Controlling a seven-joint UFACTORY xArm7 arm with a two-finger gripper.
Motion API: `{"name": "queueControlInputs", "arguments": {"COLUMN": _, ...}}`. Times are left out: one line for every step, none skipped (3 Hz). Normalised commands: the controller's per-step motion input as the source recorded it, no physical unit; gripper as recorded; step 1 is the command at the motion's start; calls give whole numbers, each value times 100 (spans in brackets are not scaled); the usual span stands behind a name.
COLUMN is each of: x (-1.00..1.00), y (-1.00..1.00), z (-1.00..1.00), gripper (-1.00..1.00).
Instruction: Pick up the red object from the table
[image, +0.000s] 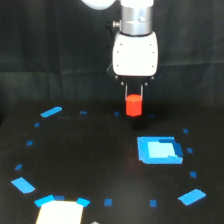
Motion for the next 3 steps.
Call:
{"name": "queueControlInputs", "arguments": {"x": -58, "y": -100, "z": 100, "gripper": -85}}
{"name": "queueControlInputs", "arguments": {"x": -71, "y": -100, "z": 100, "gripper": -54}}
{"name": "queueControlInputs", "arguments": {"x": -70, "y": -100, "z": 100, "gripper": -47}}
